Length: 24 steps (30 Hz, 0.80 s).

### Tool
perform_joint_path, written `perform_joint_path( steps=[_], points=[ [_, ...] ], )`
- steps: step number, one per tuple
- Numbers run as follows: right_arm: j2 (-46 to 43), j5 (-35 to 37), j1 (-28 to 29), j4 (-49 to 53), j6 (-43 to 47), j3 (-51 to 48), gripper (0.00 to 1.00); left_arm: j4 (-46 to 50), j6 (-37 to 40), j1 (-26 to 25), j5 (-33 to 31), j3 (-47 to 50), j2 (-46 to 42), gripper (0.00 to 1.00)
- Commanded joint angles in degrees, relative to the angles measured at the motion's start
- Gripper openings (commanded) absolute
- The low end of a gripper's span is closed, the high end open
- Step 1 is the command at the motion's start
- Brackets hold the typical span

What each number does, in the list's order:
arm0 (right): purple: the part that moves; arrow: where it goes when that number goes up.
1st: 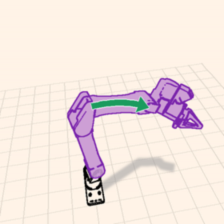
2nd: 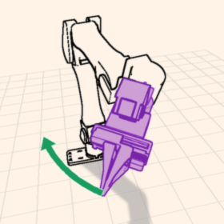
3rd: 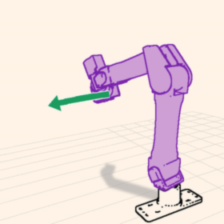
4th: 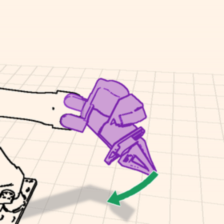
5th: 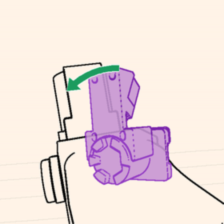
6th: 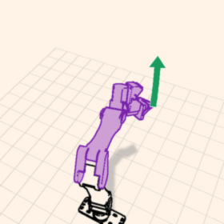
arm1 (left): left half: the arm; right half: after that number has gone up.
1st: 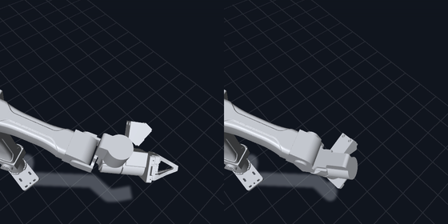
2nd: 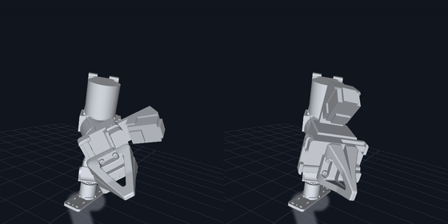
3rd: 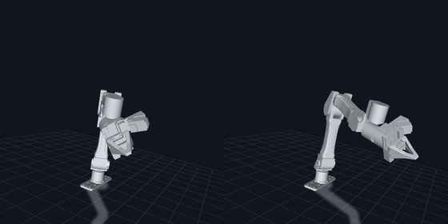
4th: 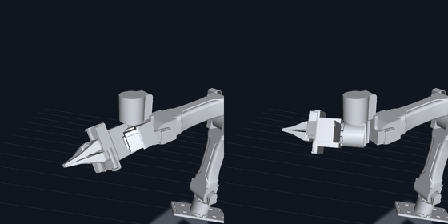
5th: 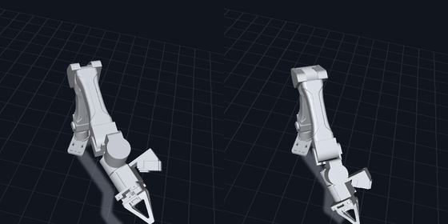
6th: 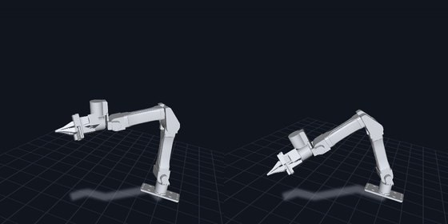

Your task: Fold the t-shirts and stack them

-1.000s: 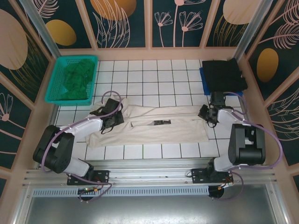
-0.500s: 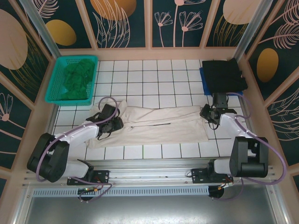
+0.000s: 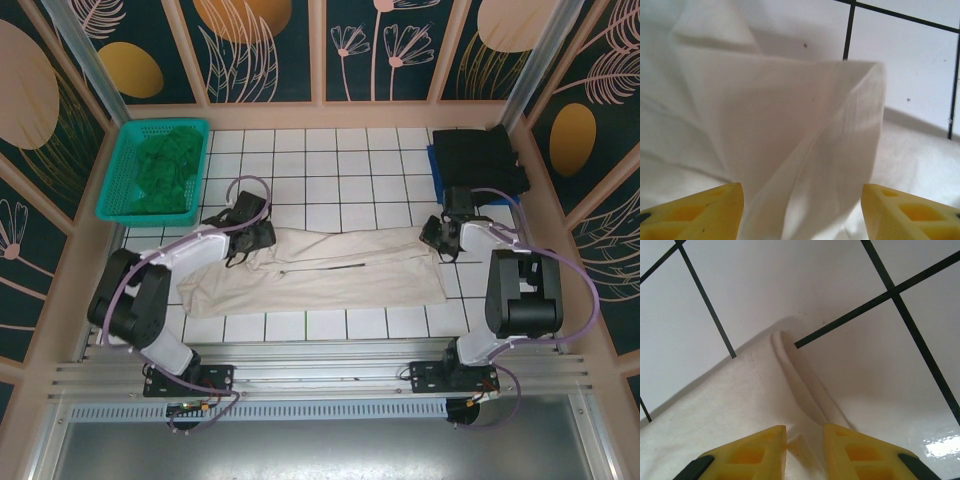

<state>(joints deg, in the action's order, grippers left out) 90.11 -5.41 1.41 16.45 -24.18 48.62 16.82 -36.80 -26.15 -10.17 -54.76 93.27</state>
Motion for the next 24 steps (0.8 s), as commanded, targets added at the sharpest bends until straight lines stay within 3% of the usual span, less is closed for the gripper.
perform_joint_path(
  steps=[1,5,10,20,24],
  points=[
    [0.43,1.36,0.17,-0.28,1.46,2.03,0.25,2.17,3.49,0.85,-2.41,-4.25,4.5,0.63],
    [0.75,1.19,0.17,0.73,1.95,3.42,0.17,2.1,5.14,2.56,-1.44,-6.43,8.56,0.51],
    [-0.39,1.78,0.11,1.11,2.01,3.01,0.0,2.77,6.58,3.29,-1.29,-8.52,8.92,0.27],
    [0.82,-0.24,-0.19,1.84,3.52,7.39,0.0,9.16,9.75,5.19,-3.69,-22.72,11.21,0.0],
    [4.12,-1.03,-0.9,3.31,4.48,12.93,0.0,13.35,11.51,6.55,-4.02,-34.59,15.54,0.0]
  ],
)
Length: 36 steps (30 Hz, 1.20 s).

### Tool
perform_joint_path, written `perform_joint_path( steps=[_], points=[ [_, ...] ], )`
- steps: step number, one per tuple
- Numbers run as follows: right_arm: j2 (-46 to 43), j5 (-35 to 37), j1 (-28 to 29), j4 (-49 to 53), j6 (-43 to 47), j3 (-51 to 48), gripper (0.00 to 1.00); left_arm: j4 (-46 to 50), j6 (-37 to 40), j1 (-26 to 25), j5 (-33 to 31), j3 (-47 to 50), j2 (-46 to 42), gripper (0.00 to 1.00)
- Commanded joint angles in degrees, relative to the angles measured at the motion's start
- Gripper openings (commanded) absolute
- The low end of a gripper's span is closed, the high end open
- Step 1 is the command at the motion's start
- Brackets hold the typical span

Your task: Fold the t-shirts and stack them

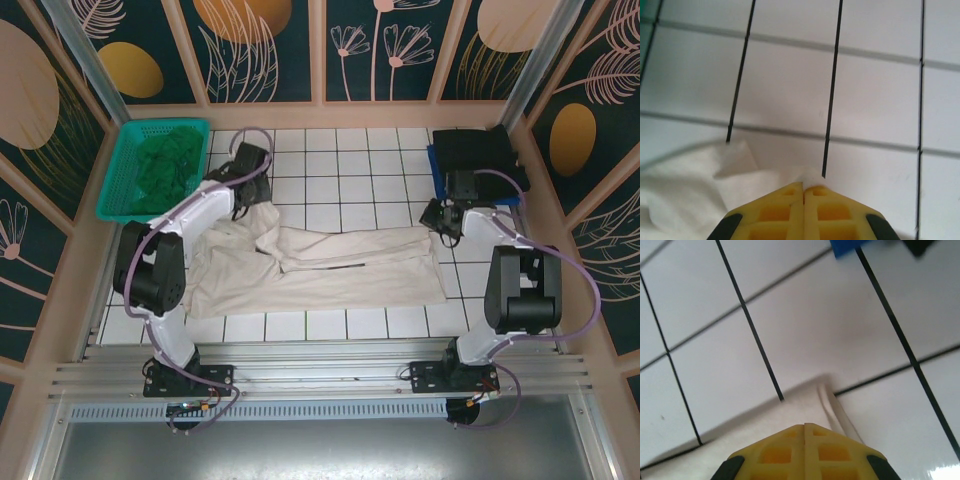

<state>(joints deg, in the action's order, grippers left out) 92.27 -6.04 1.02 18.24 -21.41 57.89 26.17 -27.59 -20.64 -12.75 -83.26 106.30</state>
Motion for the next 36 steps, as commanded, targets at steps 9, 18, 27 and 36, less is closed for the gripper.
perform_joint_path(
  steps=[9,18,27,36],
  points=[
    [1.11,0.13,-0.17,3.06,1.55,-1.2,0.31,4.94,2.16,1.6,0.74,-9.58,4.01,0.0],
    [0.69,0.57,-0.3,1.78,0.81,-6.76,0.37,1.58,0.88,1.56,0.36,-0.97,-0.57,0.0],
    [-0.33,1.25,-0.14,3.43,-0.48,-5.4,0.09,1.97,2.87,2.09,0.3,-5.6,0.74,0.0],
    [4.62,3.01,-0.13,6.4,1.53,8.56,0.0,3.03,7.02,2.39,1.75,-20.01,7.68,0.0]
  ],
)
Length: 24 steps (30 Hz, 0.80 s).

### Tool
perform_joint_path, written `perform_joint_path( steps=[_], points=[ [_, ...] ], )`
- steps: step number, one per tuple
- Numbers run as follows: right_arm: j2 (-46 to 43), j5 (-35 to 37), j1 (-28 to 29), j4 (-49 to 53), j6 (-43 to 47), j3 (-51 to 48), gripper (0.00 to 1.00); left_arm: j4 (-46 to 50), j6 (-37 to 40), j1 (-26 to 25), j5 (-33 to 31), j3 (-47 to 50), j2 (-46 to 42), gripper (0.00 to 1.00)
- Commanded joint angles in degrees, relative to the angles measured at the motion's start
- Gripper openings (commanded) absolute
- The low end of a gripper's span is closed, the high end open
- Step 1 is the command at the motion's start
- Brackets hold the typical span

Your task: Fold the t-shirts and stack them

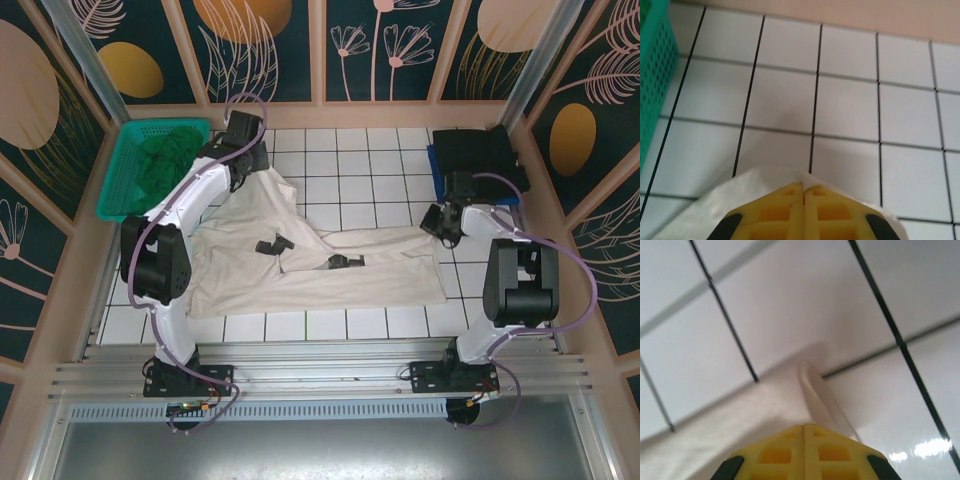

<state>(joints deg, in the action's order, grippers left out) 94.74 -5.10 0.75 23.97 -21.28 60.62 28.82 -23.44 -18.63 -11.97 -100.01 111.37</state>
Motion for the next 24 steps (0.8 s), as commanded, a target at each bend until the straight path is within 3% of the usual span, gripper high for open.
perform_joint_path(
  steps=[1,7,21,24],
  points=[
    [3.16,2.01,0.13,0.77,1.47,7.39,0.0,0.24,3.16,0.49,0.99,-4.09,3.04,0.0],
    [5.89,0.06,0.22,0.26,2.5,11.5,0.0,-0.73,3.15,0.63,1.58,-3.29,1.77,0.0],
    [-1.05,-4.29,-0.88,-7.66,2.77,-1.33,0.0,-6.99,-2.67,0.69,-0.4,24.56,-16.97,0.0],
    [1.45,-5.51,-1.37,-7.72,2.21,2.45,0.0,-6.37,-2.09,0.71,0.84,17.01,-10.64,0.0]
  ],
)
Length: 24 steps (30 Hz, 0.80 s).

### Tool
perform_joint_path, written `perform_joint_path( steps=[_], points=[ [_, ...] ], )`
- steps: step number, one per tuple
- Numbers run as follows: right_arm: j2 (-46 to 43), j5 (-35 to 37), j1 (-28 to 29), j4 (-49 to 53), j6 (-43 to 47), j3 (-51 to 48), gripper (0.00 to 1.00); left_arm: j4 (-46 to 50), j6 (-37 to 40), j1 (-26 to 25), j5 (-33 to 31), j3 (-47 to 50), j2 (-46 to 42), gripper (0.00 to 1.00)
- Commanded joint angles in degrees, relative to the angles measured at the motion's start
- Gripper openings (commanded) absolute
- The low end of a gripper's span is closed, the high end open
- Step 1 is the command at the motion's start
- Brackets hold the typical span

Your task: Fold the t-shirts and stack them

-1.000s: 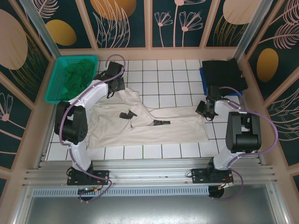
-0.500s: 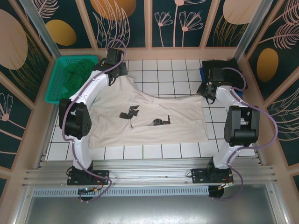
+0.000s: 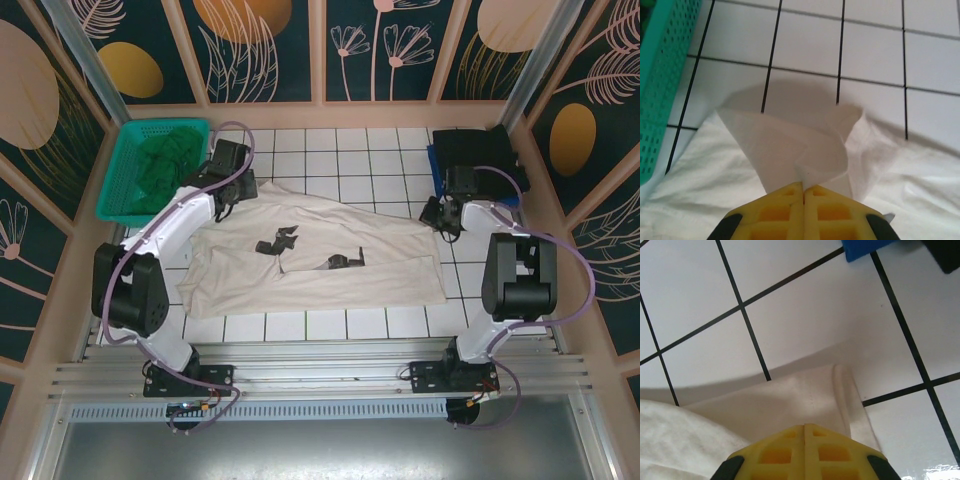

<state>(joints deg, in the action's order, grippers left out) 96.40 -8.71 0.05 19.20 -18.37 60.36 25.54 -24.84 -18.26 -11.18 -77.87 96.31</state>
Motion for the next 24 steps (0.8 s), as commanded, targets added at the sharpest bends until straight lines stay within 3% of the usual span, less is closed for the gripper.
perform_joint_path(
  steps=[1,5,7,17,19,24],
  points=[
    [0.87,-1.47,-0.67,-2.71,-0.67,4.59,0.0,-1.73,-0.46,0.38,0.75,-9.16,7.16,0.0],
    [5.35,-1.51,-1.06,-2.4,-0.14,11.89,0.0,3.45,1.23,0.42,0.37,-23.32,16.06,0.0],
    [6.75,-1.08,-1.11,-0.41,0.4,14.68,0.0,5.66,1.6,0.35,-0.63,-25.17,16.46,0.0],
    [-0.88,-1.36,-4.0,-4.0,0.46,2.51,0.0,-0.84,-0.39,0.91,-9.5,7.45,-9.39,0.0],
    [-0.49,-2.62,-5.5,-5.11,-0.06,2.86,0.0,-2.21,0.39,1.73,-11.52,7.22,-9.44,0.0],
    [5.56,-5.47,-5.6,-5.35,-0.77,10.81,0.0,-2.28,2.96,2.17,-8.35,-7.95,1.35,0.0]
  ],
)
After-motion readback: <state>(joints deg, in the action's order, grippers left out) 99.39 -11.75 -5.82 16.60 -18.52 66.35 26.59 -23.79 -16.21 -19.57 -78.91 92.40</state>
